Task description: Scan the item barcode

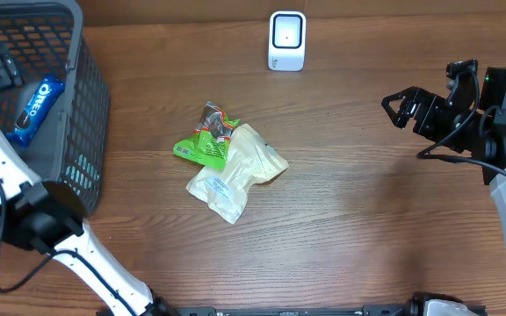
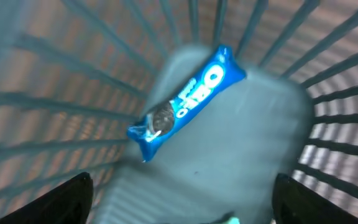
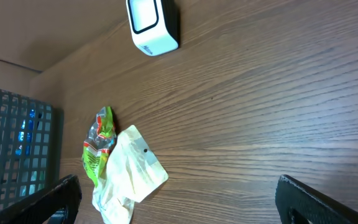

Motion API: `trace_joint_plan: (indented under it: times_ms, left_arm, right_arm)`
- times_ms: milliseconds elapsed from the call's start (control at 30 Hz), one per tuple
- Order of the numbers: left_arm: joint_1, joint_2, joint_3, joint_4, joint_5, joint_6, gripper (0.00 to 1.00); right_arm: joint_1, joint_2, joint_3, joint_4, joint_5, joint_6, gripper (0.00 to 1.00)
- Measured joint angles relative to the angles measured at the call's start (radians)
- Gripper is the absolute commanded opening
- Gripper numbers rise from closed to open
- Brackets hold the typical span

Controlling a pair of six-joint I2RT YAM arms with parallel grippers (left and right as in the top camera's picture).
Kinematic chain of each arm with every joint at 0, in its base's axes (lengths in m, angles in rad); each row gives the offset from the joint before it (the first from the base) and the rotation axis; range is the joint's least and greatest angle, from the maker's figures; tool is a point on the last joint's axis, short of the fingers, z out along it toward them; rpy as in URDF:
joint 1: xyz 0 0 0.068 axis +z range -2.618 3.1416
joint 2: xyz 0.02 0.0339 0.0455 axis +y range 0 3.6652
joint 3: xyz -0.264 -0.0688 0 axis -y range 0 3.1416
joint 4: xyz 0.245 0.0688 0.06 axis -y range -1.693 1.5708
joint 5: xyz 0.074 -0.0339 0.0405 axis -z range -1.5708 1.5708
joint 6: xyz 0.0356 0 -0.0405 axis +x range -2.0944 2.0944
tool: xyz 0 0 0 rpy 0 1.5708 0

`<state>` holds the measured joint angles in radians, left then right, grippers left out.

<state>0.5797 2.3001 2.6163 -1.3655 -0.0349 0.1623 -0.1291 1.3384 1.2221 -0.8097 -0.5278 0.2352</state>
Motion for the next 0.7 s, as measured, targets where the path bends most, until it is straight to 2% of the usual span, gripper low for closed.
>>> trace_joint_plan:
  times_ms: [300,700]
  left_arm:
    - [-0.029,0.208,-0.043,0.157,0.013,0.042,0.96]
    - [-0.031,0.347,-0.043,0.253,0.016,0.056,0.99]
  right_arm:
    - [0.000,0.000,0.000,0.000,0.000,0.000,1.00]
    - [0.000,0.000,0.000,-0.007,-0.001,0.001,1.00]
